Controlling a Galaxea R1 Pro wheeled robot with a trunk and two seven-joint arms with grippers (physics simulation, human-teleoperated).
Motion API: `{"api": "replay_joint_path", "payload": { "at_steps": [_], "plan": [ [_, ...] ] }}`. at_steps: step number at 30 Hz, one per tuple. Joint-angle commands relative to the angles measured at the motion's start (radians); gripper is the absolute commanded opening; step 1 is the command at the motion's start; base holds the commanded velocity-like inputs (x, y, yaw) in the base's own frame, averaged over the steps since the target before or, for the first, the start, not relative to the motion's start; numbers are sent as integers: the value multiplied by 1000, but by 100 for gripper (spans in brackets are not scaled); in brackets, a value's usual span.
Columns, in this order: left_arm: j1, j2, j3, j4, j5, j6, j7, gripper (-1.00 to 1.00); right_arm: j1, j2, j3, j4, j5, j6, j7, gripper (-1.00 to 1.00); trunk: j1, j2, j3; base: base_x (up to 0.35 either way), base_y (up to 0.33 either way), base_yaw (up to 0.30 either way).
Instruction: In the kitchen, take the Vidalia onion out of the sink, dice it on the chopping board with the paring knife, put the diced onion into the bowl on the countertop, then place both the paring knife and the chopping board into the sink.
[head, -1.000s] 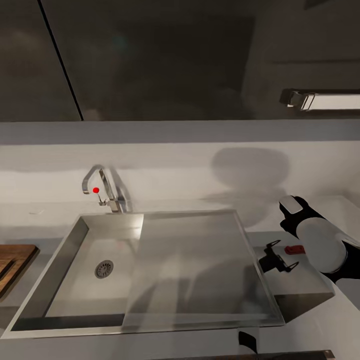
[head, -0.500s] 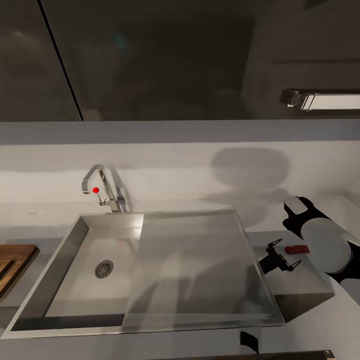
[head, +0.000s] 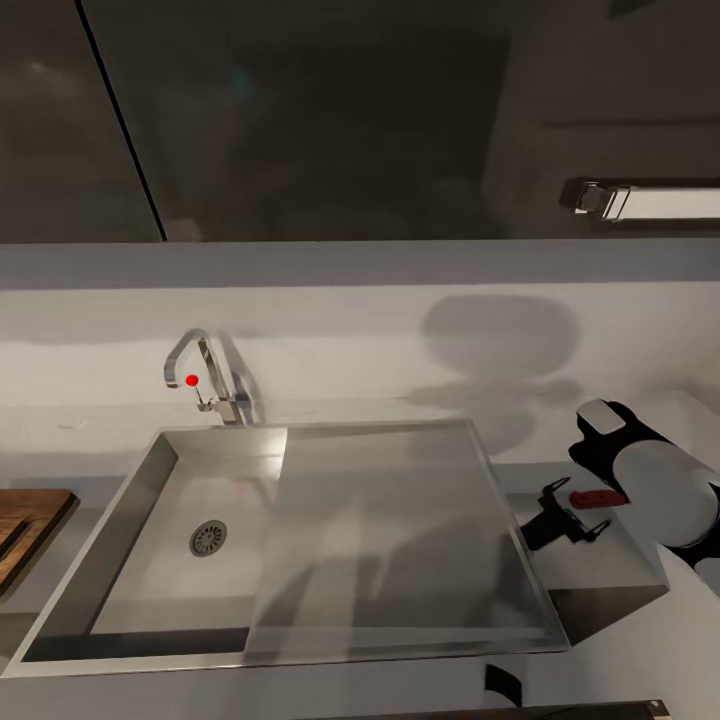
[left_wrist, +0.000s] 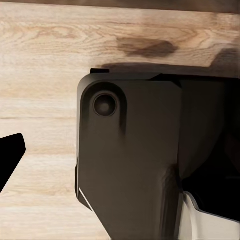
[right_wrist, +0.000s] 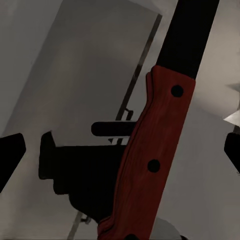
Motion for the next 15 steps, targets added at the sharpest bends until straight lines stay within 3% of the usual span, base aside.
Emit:
{"api": "replay_joint_path", "payload": {
  "at_steps": [1, 15],
  "plan": [
    [-1, 1, -7, 1, 10, -3, -2, 100, -1, -4, 6, 6, -7, 8, 3, 100, 1, -2, -2, 0, 0, 0],
    [0, 1, -8, 1, 10, -4, -2, 100, -1, -12, 6, 21, -7, 9, 20, 100, 1, -2, -2, 0, 0, 0]
  ]
}}
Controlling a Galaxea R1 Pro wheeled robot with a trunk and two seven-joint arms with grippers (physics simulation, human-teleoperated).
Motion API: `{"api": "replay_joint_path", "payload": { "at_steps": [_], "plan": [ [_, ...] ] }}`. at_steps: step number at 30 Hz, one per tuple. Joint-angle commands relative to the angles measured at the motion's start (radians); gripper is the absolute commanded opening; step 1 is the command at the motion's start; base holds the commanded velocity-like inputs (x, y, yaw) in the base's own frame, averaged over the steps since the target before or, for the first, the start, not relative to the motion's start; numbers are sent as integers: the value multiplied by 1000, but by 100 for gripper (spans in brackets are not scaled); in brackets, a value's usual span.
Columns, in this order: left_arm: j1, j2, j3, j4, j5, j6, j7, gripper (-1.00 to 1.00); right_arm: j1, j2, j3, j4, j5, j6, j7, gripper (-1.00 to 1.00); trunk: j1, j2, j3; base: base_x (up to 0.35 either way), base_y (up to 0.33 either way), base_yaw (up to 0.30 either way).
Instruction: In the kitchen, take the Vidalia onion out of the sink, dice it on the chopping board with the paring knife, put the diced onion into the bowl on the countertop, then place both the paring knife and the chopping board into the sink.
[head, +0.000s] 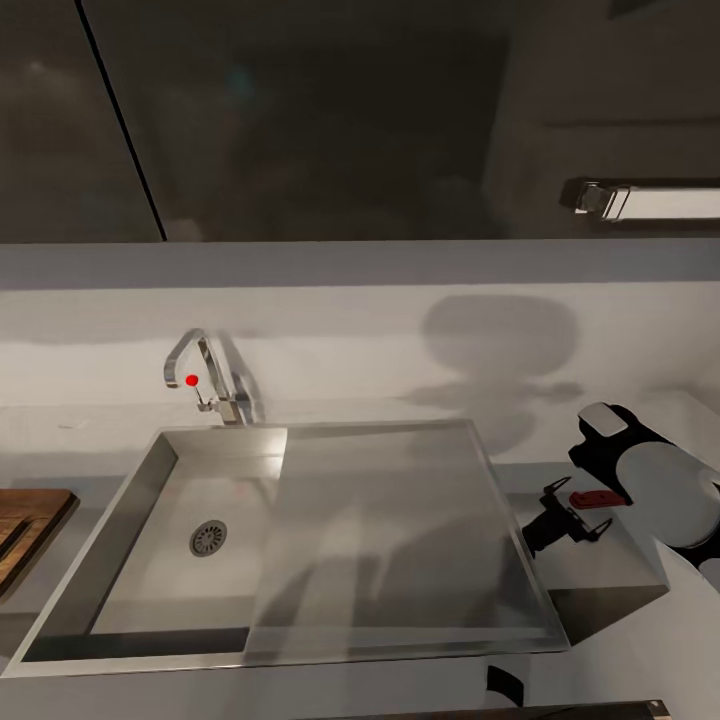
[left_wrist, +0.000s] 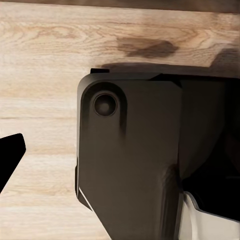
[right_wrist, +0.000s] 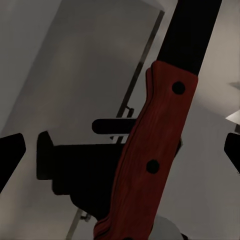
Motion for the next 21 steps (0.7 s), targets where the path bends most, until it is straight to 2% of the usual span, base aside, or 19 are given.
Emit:
{"api": "replay_joint_path", "payload": {
  "at_steps": [1, 11, 21],
  "plan": [
    [-1, 1, -8, 1, 11, -3, -2, 100, -1, 0, 6, 0, -7, 8, -4, 100, 1, -2, -2, 0, 0, 0],
    [-1, 1, -8, 1, 10, -3, -2, 100, -1, -4, 5, 16, -7, 8, 19, 100, 1, -2, -2, 0, 0, 0],
    [-1, 1, -8, 1, 11, -3, -2, 100, -1, -23, 5, 46, -7, 8, 63, 100, 1, -2, -2, 0, 0, 0]
  ]
}}
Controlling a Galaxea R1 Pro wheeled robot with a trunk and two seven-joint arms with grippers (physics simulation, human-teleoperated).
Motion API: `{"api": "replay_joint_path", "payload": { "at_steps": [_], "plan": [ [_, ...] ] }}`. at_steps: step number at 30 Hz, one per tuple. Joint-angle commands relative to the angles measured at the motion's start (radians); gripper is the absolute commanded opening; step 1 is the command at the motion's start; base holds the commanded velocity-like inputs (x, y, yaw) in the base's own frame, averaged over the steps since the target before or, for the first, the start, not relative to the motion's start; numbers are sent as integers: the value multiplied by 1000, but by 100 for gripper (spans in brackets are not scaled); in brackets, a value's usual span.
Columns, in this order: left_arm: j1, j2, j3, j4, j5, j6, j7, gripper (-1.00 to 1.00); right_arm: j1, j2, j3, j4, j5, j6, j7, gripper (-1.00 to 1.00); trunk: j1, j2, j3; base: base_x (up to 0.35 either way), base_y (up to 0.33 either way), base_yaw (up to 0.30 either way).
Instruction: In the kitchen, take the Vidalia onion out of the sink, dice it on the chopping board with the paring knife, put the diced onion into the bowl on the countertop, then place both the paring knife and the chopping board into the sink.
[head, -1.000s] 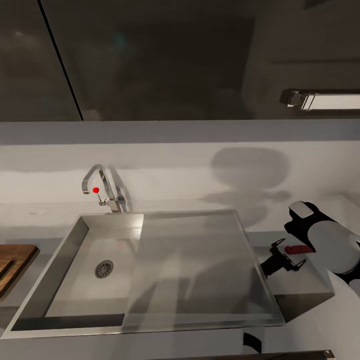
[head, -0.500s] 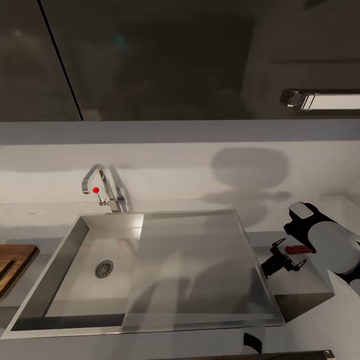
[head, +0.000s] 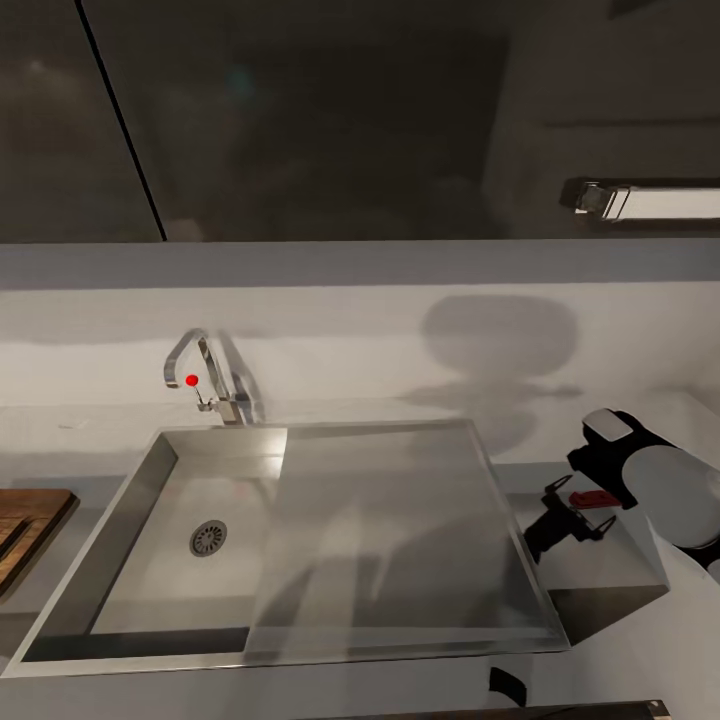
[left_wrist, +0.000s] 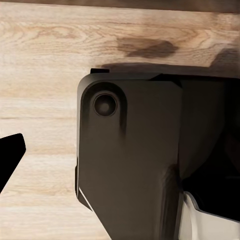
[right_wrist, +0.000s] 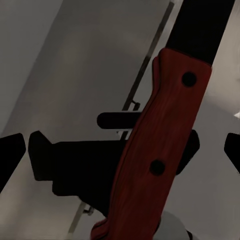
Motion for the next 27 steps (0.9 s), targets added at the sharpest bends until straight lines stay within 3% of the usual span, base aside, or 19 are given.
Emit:
{"api": "replay_joint_path", "payload": {
  "at_steps": [1, 13, 27],
  "plan": [
    [-1, 1, -8, 1, 10, -3, -2, 100, -1, -1, 6, -1, -6, 8, -3, 100, 1, -2, -2, 0, 0, 0],
    [0, 1, -8, 1, 10, -3, -2, 100, 0, -13, 7, 6, -6, 9, 1, 100, 1, -2, -2, 0, 0, 0],
    [0, 1, -8, 1, 10, -3, -2, 100, 6, -27, 7, 37, -6, 9, 73, 100, 1, -2, -2, 0, 0, 0]
  ]
}}
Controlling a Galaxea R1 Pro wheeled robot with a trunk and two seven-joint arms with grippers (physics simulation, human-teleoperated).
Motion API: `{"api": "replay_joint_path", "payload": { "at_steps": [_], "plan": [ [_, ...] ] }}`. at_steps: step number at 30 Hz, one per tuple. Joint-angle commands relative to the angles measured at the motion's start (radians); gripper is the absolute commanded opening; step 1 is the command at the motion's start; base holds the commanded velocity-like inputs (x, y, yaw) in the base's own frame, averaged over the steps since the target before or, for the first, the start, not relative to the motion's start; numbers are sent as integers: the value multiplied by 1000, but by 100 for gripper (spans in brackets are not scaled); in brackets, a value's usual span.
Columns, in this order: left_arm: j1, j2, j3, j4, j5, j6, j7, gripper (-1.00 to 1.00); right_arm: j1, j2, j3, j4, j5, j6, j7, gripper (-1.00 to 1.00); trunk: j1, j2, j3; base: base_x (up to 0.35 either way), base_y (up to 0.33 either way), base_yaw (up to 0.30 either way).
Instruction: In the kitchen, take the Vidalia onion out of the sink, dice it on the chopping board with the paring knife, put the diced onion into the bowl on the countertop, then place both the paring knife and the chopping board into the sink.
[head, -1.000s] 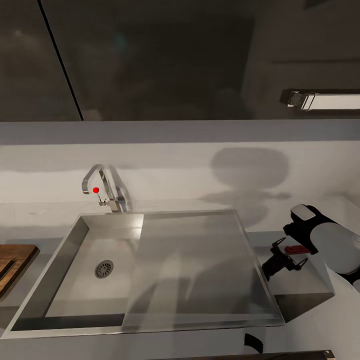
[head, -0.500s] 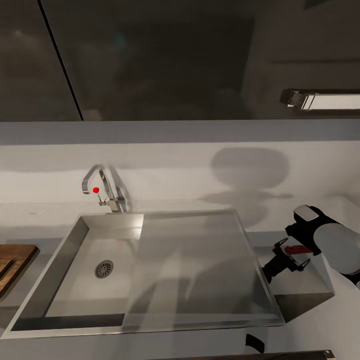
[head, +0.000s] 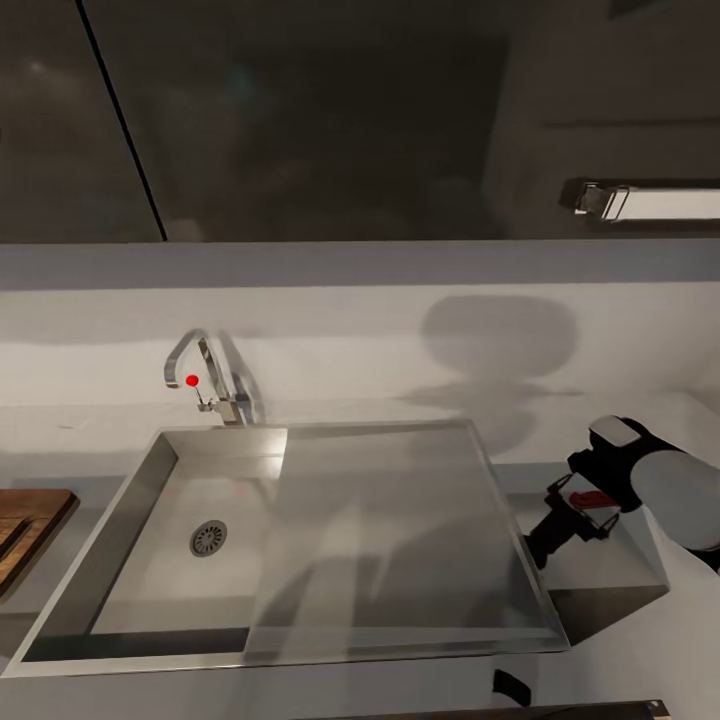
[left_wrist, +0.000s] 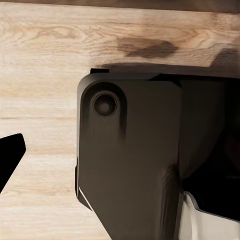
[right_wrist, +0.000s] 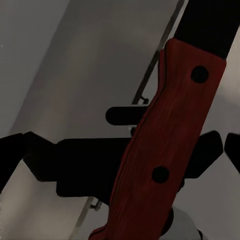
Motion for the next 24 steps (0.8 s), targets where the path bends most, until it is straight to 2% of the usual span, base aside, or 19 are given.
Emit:
{"api": "replay_joint_path", "payload": {
  "at_steps": [1, 6, 24],
  "plan": [
    [-1, 1, -8, 1, 11, -3, -2, 100, 2, -1, 12, 0, -1, 12, 1, 100, 1, -1, -2, 0, 0, 0],
    [-1, 0, -8, 1, 10, -3, -2, 100, 17, -9, 11, 0, -1, 13, 30, 100, 1, -1, -2, 0, 0, 0],
    [-1, -1, -8, 1, 10, -3, -2, 100, 22, -14, 13, 1, -1, 13, 34, 100, 1, -1, -2, 0, 0, 0]
  ]
}}
